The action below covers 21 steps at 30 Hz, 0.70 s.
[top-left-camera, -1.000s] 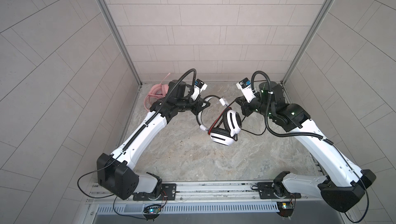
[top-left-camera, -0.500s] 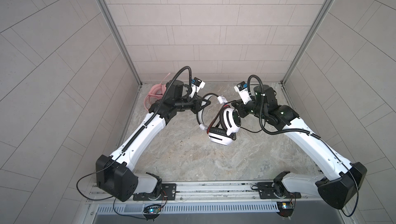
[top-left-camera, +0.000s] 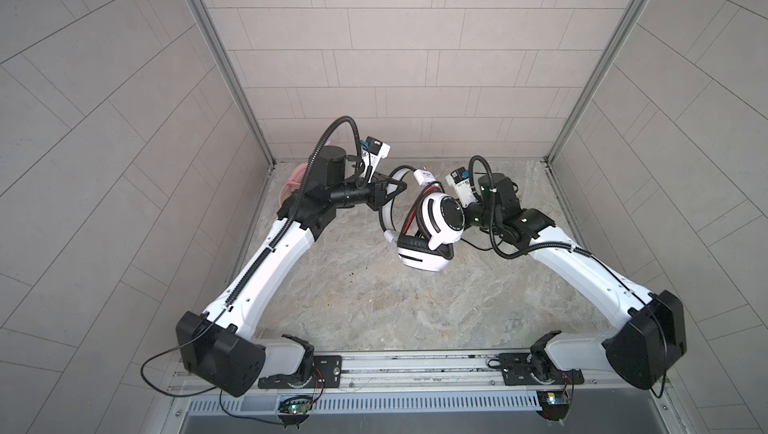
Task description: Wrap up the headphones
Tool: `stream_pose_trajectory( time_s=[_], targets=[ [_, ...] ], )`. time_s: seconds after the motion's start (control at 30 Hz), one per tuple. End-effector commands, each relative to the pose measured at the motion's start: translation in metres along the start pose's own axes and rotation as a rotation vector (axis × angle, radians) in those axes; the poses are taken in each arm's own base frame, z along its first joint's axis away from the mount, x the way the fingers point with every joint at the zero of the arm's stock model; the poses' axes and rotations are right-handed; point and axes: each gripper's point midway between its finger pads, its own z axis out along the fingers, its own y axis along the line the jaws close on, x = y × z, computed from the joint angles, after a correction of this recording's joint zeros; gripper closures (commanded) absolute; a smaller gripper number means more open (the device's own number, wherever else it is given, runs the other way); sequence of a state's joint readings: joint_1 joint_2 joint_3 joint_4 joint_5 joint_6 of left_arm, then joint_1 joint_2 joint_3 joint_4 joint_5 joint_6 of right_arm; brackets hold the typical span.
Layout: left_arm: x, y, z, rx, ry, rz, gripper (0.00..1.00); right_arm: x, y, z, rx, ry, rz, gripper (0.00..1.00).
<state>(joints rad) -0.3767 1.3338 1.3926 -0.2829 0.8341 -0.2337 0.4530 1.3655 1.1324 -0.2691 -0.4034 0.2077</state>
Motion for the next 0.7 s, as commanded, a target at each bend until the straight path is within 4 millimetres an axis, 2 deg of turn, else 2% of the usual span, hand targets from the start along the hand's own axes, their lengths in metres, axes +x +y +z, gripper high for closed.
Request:
stream_pose_trajectory(
  time_s=[0.0, 0.1, 0.3, 0.37, 0.47, 0.57, 0.67],
  targets=[
    [-0.036, -0.019, -0.013, 0.046, -0.066, -0.016, 1.00, -0.009, 0.002, 0.011, -0.039, -0.057, 0.012, 0.01],
    [-0.047, -0.026, -0.016, 0.071, -0.098, -0.028, 1.00, -0.003, -0.011, 0.026, -0.002, -0.033, -0.001, 0.01],
    [-0.069, -0.036, -0.024, 0.100, -0.156, -0.049, 1.00, -0.008, -0.021, 0.051, -0.012, -0.050, 0.001, 0.01],
    [-0.077, -0.038, -0.027, 0.111, -0.177, -0.061, 1.00, -0.006, -0.026, 0.061, -0.022, -0.051, 0.011, 0.04],
    [-0.086, -0.040, -0.032, 0.117, -0.203, -0.075, 1.00, 0.000, -0.032, 0.073, -0.034, -0.054, 0.029, 0.12],
    [-0.094, -0.037, -0.039, 0.107, -0.230, -0.088, 1.00, 0.010, -0.036, 0.083, -0.046, -0.028, 0.036, 0.26],
    [-0.100, -0.025, -0.044, 0.085, -0.259, -0.135, 1.00, 0.022, -0.036, 0.088, -0.061, 0.003, 0.042, 0.52]
  ],
)
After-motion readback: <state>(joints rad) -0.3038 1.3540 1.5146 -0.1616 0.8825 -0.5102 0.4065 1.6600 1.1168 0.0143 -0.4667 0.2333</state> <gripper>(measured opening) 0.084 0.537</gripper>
